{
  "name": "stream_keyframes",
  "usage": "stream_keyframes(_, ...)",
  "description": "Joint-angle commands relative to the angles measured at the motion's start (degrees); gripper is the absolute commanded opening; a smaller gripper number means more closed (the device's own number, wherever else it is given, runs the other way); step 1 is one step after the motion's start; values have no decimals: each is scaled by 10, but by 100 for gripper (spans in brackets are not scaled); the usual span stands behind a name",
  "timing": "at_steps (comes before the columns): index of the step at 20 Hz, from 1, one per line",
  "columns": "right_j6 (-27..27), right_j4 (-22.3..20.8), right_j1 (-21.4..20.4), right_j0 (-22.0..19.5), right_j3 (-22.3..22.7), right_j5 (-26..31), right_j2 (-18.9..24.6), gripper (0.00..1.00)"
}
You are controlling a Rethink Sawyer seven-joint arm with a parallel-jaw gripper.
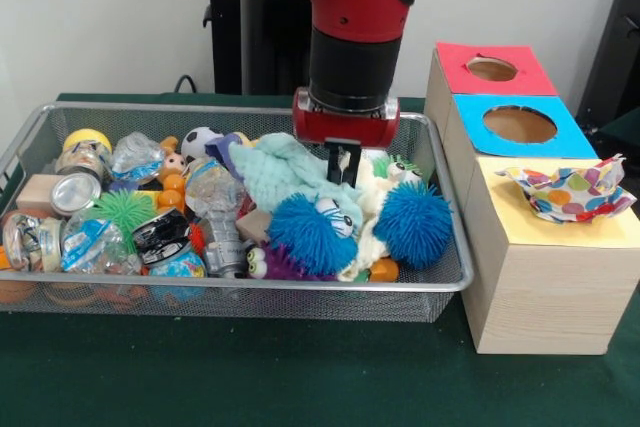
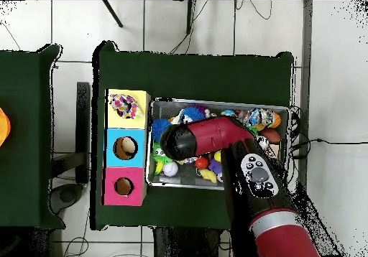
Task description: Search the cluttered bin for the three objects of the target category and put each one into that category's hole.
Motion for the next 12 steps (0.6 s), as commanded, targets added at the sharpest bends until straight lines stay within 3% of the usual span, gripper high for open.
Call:
stream_keyframes(1,-146,24,-67,-51,-39,84,72,0)
stream_keyframes(9,-294,19,-139,-167,-10,162,134,0)
stream_keyframes(12,-344,9,-124,-214,-20,171,164,0)
